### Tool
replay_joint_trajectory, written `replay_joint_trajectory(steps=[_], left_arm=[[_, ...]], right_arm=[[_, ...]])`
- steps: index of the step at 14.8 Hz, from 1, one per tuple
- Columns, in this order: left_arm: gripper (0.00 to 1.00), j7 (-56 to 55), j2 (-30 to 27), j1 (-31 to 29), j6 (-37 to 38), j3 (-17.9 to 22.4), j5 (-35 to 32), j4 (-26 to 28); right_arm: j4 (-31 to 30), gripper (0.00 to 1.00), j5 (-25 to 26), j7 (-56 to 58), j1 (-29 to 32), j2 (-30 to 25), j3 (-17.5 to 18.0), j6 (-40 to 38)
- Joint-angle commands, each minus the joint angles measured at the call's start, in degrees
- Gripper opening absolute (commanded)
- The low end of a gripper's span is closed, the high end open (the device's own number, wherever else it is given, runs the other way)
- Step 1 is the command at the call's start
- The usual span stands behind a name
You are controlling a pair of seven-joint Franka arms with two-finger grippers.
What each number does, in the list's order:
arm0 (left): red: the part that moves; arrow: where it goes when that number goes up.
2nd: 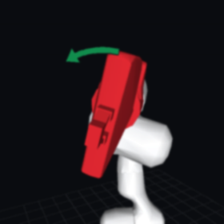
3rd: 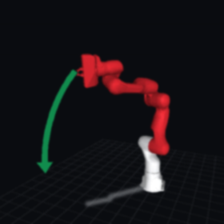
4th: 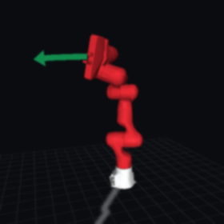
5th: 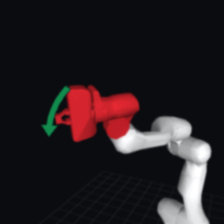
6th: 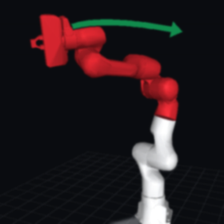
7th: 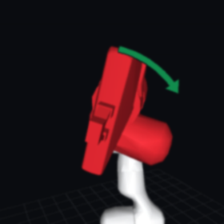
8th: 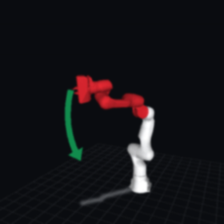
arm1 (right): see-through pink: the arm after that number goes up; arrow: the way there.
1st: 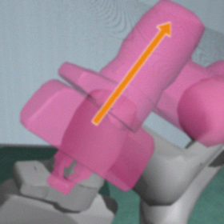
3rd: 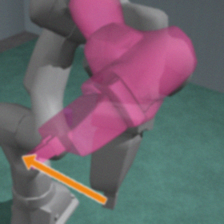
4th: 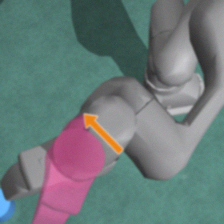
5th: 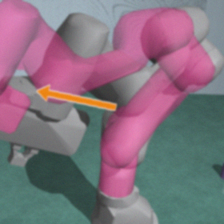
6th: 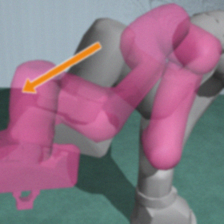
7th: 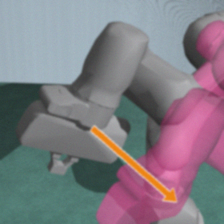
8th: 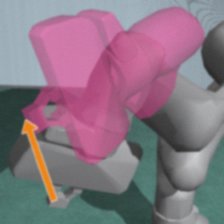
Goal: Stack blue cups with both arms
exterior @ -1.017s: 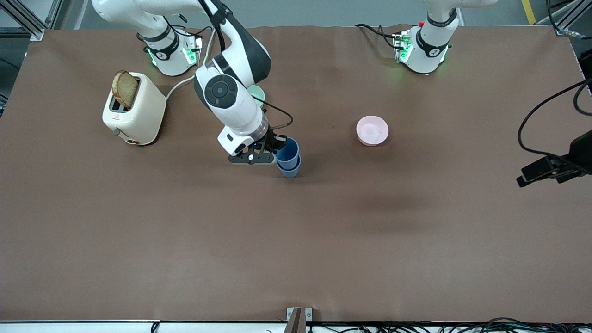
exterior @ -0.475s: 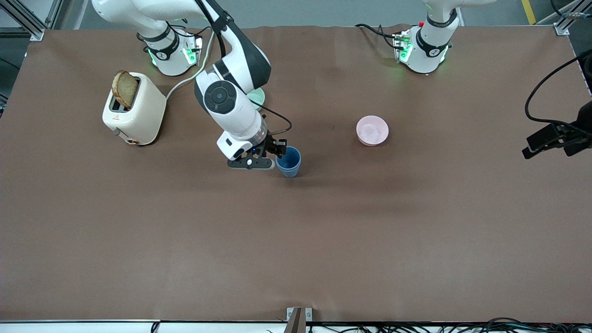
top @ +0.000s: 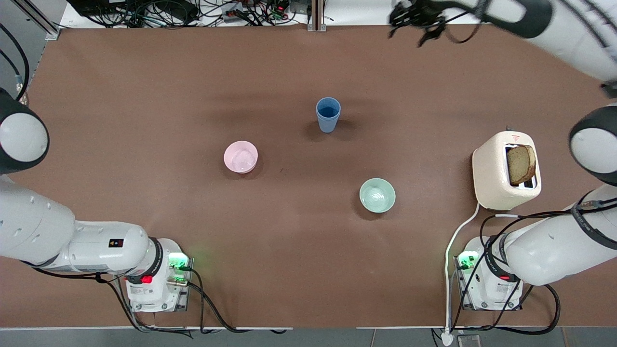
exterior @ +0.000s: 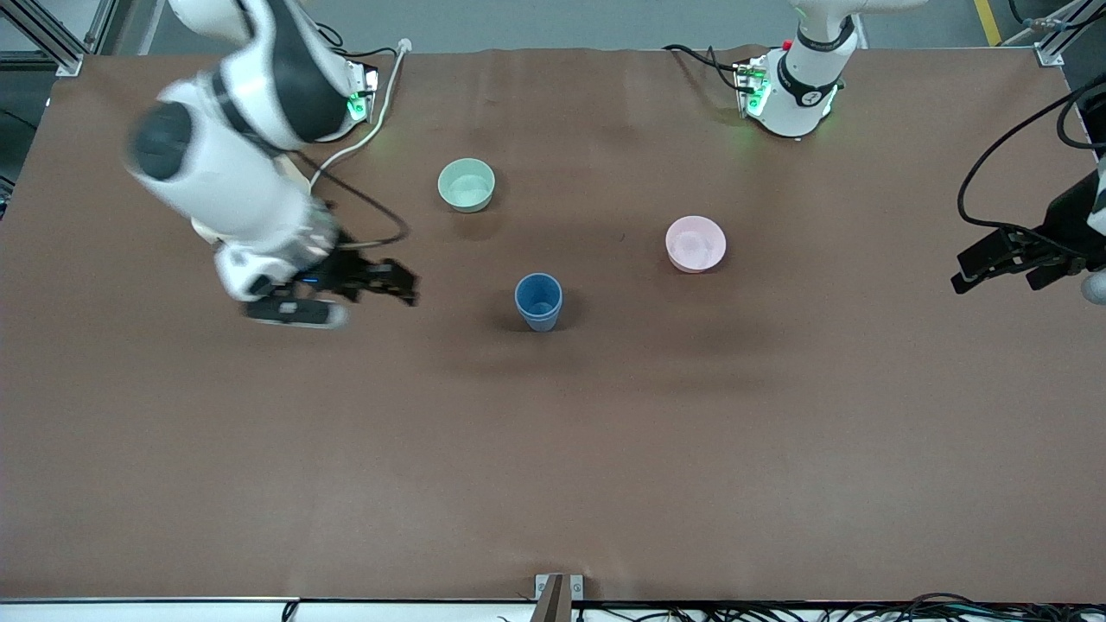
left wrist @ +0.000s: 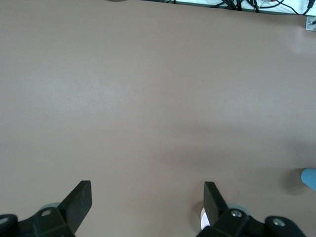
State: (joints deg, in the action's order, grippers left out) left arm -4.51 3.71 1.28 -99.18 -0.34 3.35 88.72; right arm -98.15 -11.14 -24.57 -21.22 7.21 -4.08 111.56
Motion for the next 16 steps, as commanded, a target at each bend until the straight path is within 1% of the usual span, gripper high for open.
replay_joint_trajectory(steps=[1, 2, 4, 6, 8, 10, 12, 14, 16], left_arm=[[1.0, -0.5, -0.4, -0.7, -1.2, -0.7, -1.2, -0.1], [1.0, -0.5, 0.6, -0.8, 0.7, -0.6, -1.2, -2.6], [1.0, -0.6, 1.5, -0.7, 5.5, -0.4, -1.2, -5.4], [1.0, -0.3, 1.5, -0.8, 6.0, -0.4, -1.3, -5.4], [1.0, 0.2, 1.7, -0.4, 5.8, -0.3, -1.4, -5.4], [1.0, 0.4, 1.6, 2.1, 5.7, 1.6, -2.9, -5.0], [1.0, 0.4, 1.5, 2.6, 5.7, 1.9, -4.1, -5.0], [1.0, 0.5, 1.5, 2.9, 6.0, 1.9, -4.1, -5.0], [1.0, 0.6, 1.5, 2.2, 6.0, 1.9, -4.1, -5.2]], right_arm=[[-2.3, 1.0, 8.6, 0.8, 5.4, -4.4, 1.3, -3.3], [-2.3, 1.0, 11.6, 0.9, 7.0, -5.1, 1.3, -4.6], [-2.3, 1.0, 11.8, 4.1, 11.6, -6.4, 1.3, -6.5], [-2.1, 1.0, 11.8, 8.7, 15.6, -7.3, 1.4, -8.0], [-1.2, 1.0, 11.7, 10.3, 17.8, -8.5, 1.4, -9.8], [3.5, 1.0, 11.6, 12.2, 18.8, -8.4, 1.2, -13.8], [8.1, 1.0, 11.5, 15.6, 19.7, -8.2, 1.3, -18.0], [11.0, 1.0, 11.2, 18.1, 19.9, -8.2, 1.3, -21.3], [13.1, 1.0, 10.3, 21.2, 19.9, -8.2, 1.2, -26.5]])
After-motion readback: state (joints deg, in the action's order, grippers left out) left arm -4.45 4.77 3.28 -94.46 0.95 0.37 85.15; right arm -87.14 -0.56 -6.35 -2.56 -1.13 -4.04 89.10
